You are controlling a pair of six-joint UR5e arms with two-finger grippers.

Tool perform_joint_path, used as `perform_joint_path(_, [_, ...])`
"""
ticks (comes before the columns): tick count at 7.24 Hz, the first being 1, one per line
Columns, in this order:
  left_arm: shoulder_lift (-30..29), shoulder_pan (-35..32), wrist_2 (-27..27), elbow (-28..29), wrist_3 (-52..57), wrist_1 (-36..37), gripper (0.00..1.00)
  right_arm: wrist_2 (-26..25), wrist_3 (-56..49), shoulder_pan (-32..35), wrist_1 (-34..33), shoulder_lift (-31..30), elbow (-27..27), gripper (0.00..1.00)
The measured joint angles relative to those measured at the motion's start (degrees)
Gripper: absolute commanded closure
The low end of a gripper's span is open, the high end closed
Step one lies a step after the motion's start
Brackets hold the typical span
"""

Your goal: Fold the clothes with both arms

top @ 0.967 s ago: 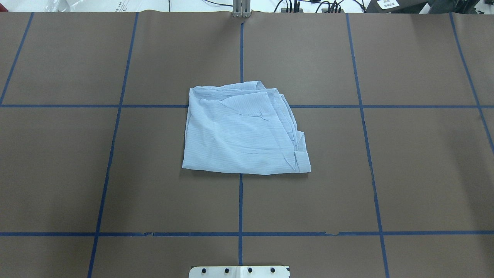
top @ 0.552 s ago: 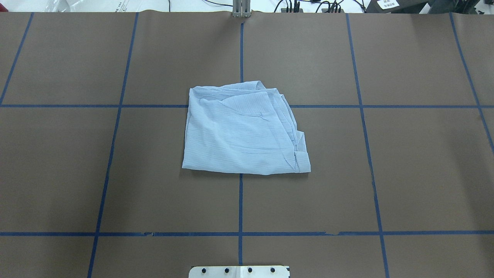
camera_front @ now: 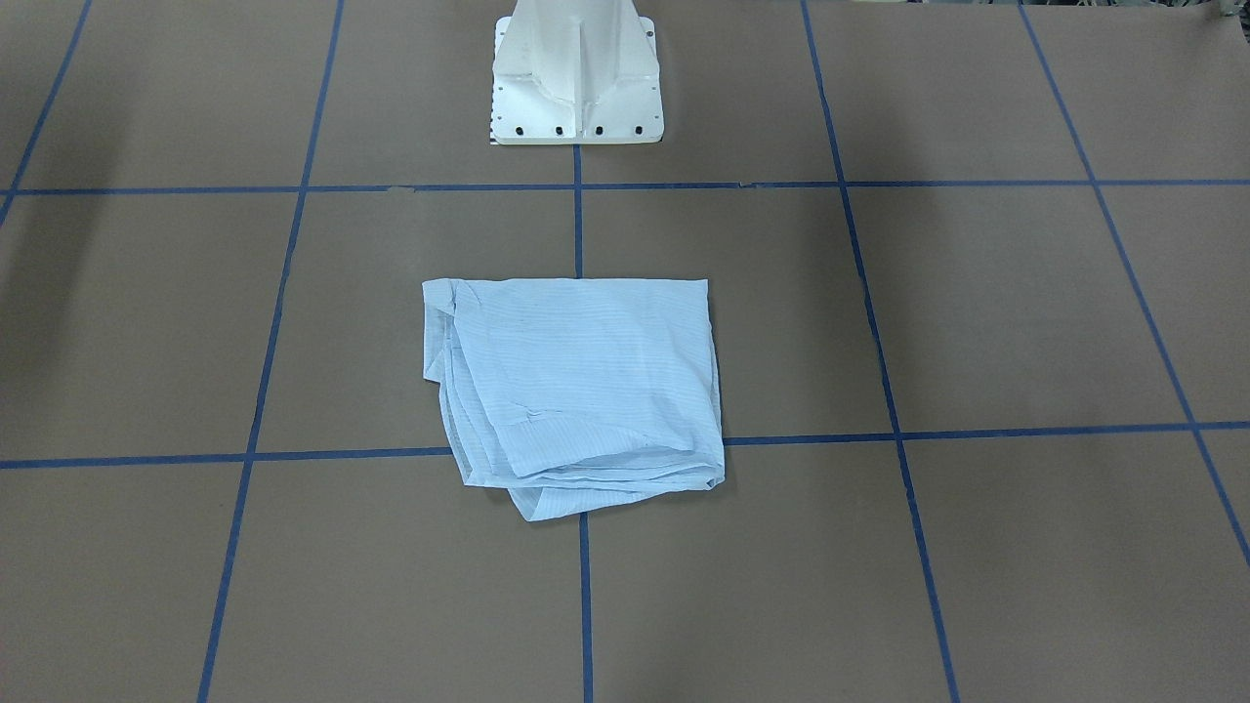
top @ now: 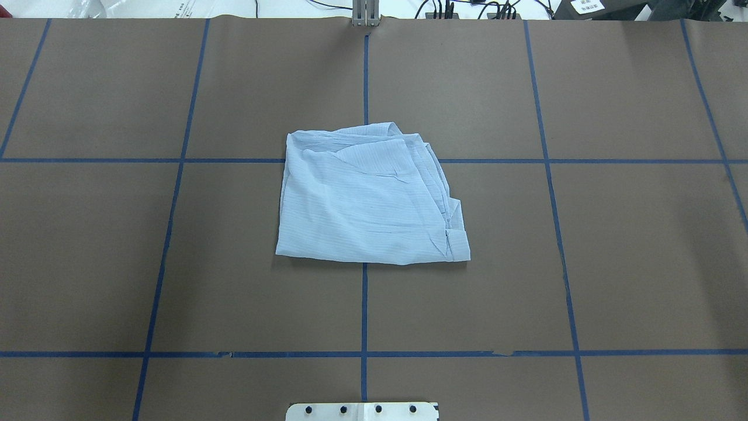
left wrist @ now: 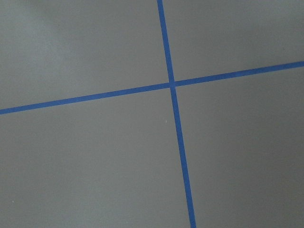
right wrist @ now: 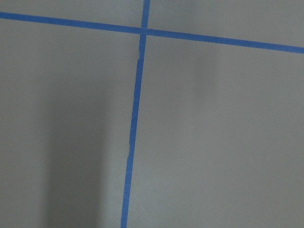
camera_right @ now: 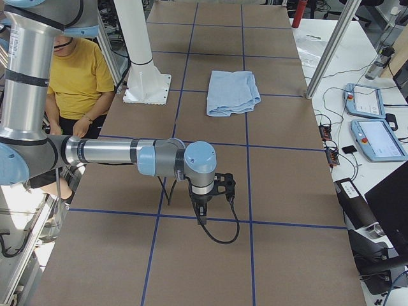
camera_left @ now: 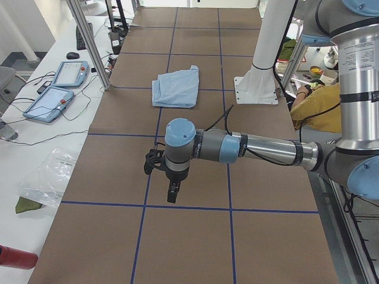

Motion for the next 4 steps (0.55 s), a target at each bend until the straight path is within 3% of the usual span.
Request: perform_joint_path(4, [0.5,0.1,0.2,2.9,0.2,-0.1,0.0,-0.2,0.0,0.0,0.0,0.0,0.0,0.0])
